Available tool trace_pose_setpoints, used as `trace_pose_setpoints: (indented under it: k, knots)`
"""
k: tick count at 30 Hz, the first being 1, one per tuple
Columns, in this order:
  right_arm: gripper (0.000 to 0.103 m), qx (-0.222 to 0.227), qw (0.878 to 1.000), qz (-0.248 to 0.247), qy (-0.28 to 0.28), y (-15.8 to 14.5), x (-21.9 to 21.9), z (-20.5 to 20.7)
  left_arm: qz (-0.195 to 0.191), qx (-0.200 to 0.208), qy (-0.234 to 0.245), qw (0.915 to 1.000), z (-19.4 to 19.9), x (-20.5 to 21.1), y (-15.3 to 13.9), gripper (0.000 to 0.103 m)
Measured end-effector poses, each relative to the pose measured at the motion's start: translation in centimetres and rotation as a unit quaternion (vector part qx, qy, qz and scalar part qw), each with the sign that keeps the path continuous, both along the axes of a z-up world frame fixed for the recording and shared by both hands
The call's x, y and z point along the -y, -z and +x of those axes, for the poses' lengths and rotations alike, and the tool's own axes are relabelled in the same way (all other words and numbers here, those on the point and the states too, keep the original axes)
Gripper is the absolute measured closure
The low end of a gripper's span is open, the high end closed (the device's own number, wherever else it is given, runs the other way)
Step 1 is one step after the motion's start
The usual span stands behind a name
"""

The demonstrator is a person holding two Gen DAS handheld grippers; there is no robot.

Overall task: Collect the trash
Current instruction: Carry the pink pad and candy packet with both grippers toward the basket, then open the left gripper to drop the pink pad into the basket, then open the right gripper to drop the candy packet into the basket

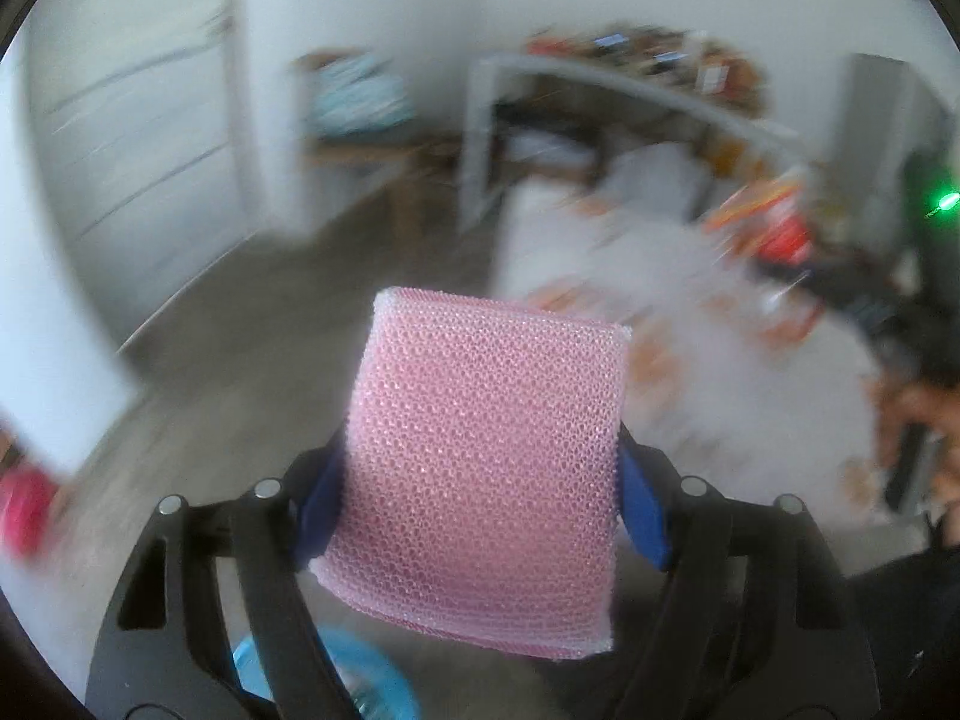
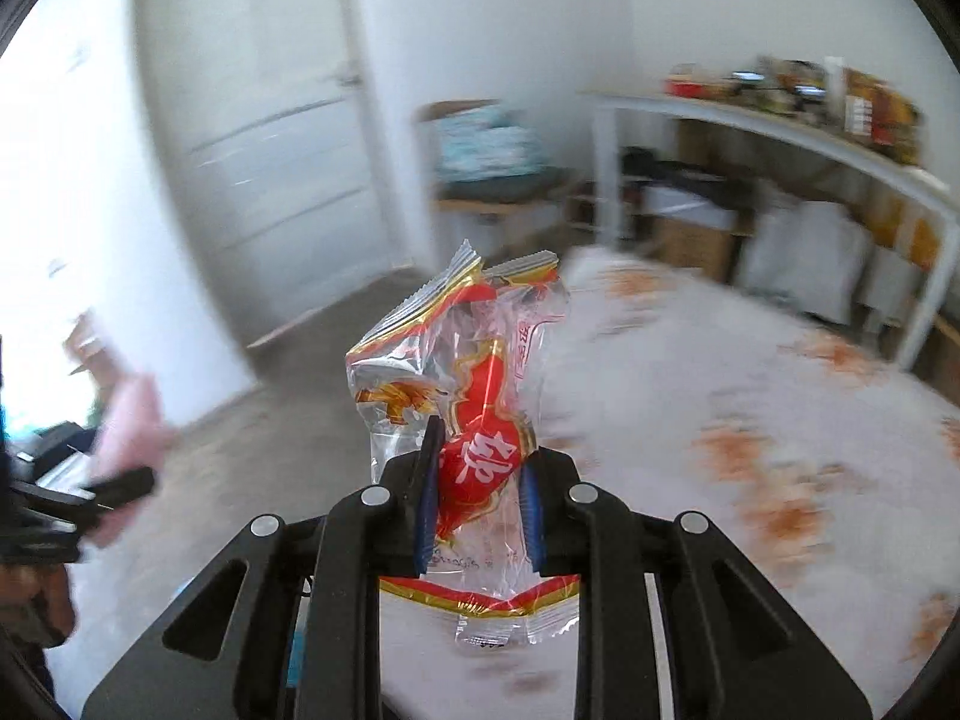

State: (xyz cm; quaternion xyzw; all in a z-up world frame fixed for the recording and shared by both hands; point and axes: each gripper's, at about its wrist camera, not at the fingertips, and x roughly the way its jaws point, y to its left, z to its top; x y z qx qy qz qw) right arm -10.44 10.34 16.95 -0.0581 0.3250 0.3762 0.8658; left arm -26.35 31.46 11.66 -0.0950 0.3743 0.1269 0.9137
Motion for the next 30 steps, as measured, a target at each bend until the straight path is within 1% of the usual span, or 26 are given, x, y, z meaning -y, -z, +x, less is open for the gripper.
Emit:
trace_pose_setpoints:
  k: [1,2,3,4,5,6,7,8,10,11,13,14,15,16,17,18,19,21,22,24,26,28,30]
  knots:
    - [0.081,-0.004,1.000,0.003,-0.018,0.4,-1.5,-1.5,-0.004,-0.015,-0.020,0.9997,-1.8,-1.3,1.2,0.030]
    - [0.081,-0.015,0.999,0.008,-0.044,1.1,-3.7,-3.6,-0.013,-0.049,-0.054,0.9973,-4.8,-3.4,3.8,0.030]
    - [0.081,-0.023,0.998,0.011,-0.058,1.6,-5.2,-4.9,-0.016,-0.065,-0.073,0.9951,-6.4,-4.5,5.3,0.030]
    - [0.081,-0.030,0.997,0.012,-0.069,2.1,-6.3,-6.0,-0.025,-0.092,-0.097,0.9907,-8.8,-5.9,8.1,0.030]
    - [0.081,-0.040,0.995,0.012,-0.087,2.9,-8.0,-7.6,-0.033,-0.108,-0.111,0.9874,-10.2,-6.7,10.1,0.030]
    - [0.081,-0.047,0.994,0.012,-0.099,3.6,-9.3,-8.9,-0.039,-0.130,-0.131,0.9820,-11.8,-7.6,12.5,0.030]
    - [0.081,-0.053,0.992,0.010,-0.111,4.3,-10.6,-10.3,-0.055,-0.157,-0.152,0.9744,-13.7,-8.7,15.7,0.030]
    - [0.081,-0.062,0.990,0.004,-0.127,5.3,-12.1,-11.9,-0.071,-0.171,-0.166,0.9686,-15.0,-9.5,18.0,0.030]
    - [0.081,-0.081,0.985,-0.009,-0.151,7.6,-14.7,-14.6,-0.097,-0.195,-0.192,0.9570,-17.0,-10.5,22.1,0.030]
    - [0.081,-0.088,0.983,-0.016,-0.160,8.4,-15.6,-15.5,-0.117,-0.202,-0.204,0.9508,-18.0,-11.1,24.4,0.030]
    - [0.081,-0.103,0.977,-0.038,-0.182,11.0,-18.0,-17.8,-0.142,-0.197,-0.219,0.9452,-19.4,-12.1,27.8,0.028]
    - [0.081,-0.109,0.975,-0.047,-0.188,12.0,-18.7,-18.4,-0.140,-0.204,-0.224,0.9428,-19.8,-12.4,28.9,0.028]
    - [0.081,-0.116,0.972,-0.061,-0.196,13.3,-19.5,-19.3,-0.145,-0.217,-0.229,0.9376,-20.2,-12.7,30.4,0.026]
    - [0.081,-0.121,0.969,-0.076,-0.202,14.5,-20.3,-20.2,-0.165,-0.227,-0.233,0.9312,-20.6,-13.1,31.8,0.026]
    - [0.081,-0.127,0.967,-0.084,-0.205,15.4,-20.8,-21.1,-0.192,-0.227,-0.236,0.9253,-21.2,-13.5,33.0,0.026]
    - [0.081,-0.131,0.964,-0.094,-0.210,16.3,-21.3,-21.8,-0.205,-0.226,-0.244,0.9206,-22.1,-13.9,33.6,0.023]
    - [0.081,-0.132,0.962,-0.105,-0.215,17.1,-21.8,-22.4,-0.214,-0.221,-0.251,0.9179,-22.9,-14.4,33.9,0.017]
    - [0.081,-0.133,0.958,-0.122,-0.223,18.1,-22.5,-23.1,-0.259,-0.187,-0.260,0.9110,-24.7,-15.5,34.1,0.013]
    - [0.081,-0.134,0.956,-0.130,-0.229,18.6,-22.9,-23.5,-0.274,-0.175,-0.264,0.9082,-25.4,-16.0,33.9,0.010]
    - [0.081,-0.135,0.954,-0.134,-0.232,19.0,-23.4,-24.0,-0.285,-0.159,-0.262,0.9082,-26.1,-16.4,33.7,0.008]
    - [0.081,-0.135,0.952,-0.139,-0.237,19.2,-24.1,-24.2,-0.279,-0.147,-0.267,0.9104,-26.8,-16.8,33.1,0.008]
    - [0.081,-0.132,0.949,-0.149,-0.245,19.7,-24.8,-24.4,-0.282,-0.120,-0.281,0.9097,-28.0,-17.0,32.2,0.008]
    - [0.081,-0.136,0.943,-0.163,-0.256,20.6,-25.4,-24.9,-0.288,-0.085,-0.296,0.9068,-29.5,-17.6,31.3,0.008]
